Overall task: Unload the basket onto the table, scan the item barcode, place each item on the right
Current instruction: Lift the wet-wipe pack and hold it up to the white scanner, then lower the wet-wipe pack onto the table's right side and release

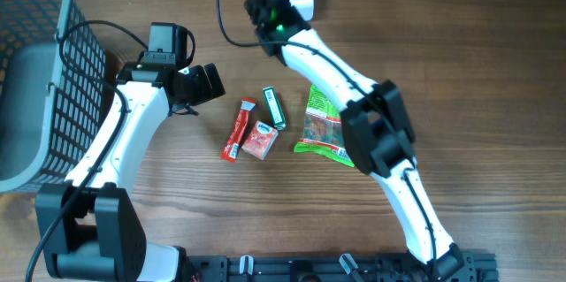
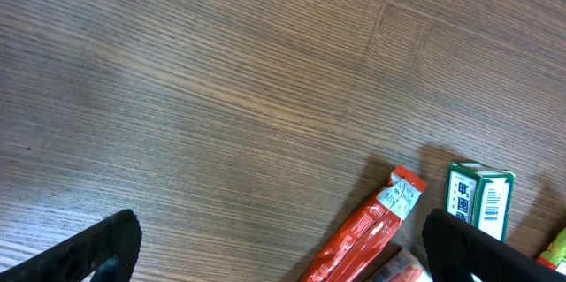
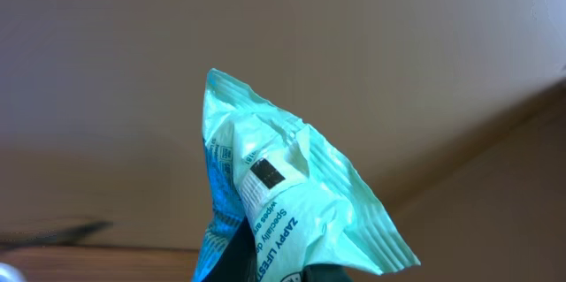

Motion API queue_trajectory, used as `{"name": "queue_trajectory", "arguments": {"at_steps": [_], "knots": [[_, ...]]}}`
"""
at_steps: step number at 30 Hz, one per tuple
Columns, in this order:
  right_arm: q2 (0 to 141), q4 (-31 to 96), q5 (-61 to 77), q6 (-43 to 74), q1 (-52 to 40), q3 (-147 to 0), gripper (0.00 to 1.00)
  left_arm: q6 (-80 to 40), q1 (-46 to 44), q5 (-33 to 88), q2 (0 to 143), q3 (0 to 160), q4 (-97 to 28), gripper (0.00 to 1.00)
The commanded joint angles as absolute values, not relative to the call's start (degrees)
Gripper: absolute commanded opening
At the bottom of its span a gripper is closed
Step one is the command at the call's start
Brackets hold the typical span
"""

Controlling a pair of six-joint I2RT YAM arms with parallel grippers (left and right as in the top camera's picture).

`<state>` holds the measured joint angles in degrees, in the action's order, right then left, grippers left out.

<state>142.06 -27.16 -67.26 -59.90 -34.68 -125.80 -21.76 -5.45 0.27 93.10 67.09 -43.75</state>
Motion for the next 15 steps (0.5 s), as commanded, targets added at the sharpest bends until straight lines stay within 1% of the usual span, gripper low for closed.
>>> {"name": "queue_trajectory", "arguments": {"at_steps": [1,3,5,7,8,9,12,14,15], "knots": [[130.1,-10.5,-68.5,-57.3,-34.5,-126.1,0.04,-21.5,-5.3,0.0,93.5,67.3,-43.8,1.00],[125.8,3.3,-66.3,-49.7,-34.3,-126.1,0.04,-21.5,-5.3,0.0,93.5,67.3,-43.8,1.00],[120.7,22.3,-60.6,-37.1,-33.7,-126.1,0.04,-21.5,-5.3,0.0,93.5,67.3,-43.8,1.00],[116.2,40.0,-51.6,-23.9,-32.6,-126.1,0.04,-21.5,-5.3,0.0,93.5,67.3,-43.8,1.00],[113.5,50.0,-42.9,-16.3,-30.7,-126.1,0.04,-21.5,-5.3,0.0,93.5,67.3,-43.8,1.00],[111.9,56.8,-35.6,-10.9,-28.8,-126.1,0.04,-21.5,-5.3,0.0,93.5,67.3,-43.8,1.00],[110.8,72.2,-20.4,2.5,-20.7,-126.1,0.04,-21.5,-5.3,0.0,93.5,67.3,-43.8,1.00],[111.2,77.8,-11.7,5.9,-13.8,-123.8,0.04,-21.5,-5.3,0.0,93.5,67.3,-43.8,1.00],[111.2,78.3,-8.6,6.0,-10.8,-121.6,0.04,-21.5,-5.3,0.0,93.5,67.3,-43.8,1.00]]}}
